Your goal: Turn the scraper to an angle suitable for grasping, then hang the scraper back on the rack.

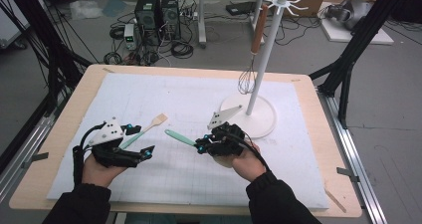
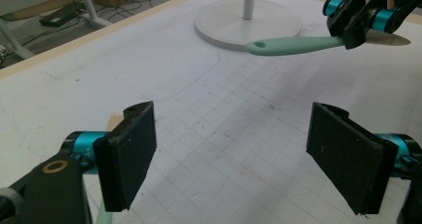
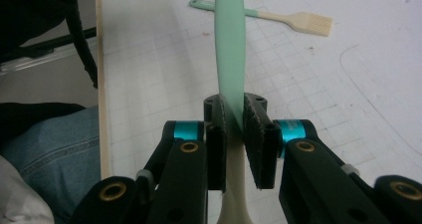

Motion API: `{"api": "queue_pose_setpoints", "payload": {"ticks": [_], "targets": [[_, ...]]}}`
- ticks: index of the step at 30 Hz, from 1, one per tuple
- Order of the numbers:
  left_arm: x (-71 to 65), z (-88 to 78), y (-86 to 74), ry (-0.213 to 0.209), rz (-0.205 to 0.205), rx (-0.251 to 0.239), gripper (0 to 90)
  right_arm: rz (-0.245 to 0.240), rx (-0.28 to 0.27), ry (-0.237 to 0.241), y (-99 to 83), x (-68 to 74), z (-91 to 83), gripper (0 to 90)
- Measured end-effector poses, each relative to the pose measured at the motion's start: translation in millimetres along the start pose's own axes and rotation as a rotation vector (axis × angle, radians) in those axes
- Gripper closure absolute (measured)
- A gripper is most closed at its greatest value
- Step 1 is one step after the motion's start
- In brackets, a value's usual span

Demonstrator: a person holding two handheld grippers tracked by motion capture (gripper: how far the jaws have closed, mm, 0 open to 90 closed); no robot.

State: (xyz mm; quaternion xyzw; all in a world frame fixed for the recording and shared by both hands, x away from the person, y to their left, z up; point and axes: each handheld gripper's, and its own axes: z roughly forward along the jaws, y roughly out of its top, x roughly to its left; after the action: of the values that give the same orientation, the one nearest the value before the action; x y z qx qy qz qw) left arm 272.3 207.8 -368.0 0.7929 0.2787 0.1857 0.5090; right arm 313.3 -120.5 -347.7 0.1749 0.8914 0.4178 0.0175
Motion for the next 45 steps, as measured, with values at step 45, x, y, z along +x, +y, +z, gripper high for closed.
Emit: {"api": "queue_pose_setpoints", "payload": {"ticks": [45], "targets": [[-8.8, 16.8, 19.5, -0.156, 0.047, 0.041, 29.3, -0.06, -0.025, 0.043, -4.7, 5.9, -5.7, 80.2]]}}
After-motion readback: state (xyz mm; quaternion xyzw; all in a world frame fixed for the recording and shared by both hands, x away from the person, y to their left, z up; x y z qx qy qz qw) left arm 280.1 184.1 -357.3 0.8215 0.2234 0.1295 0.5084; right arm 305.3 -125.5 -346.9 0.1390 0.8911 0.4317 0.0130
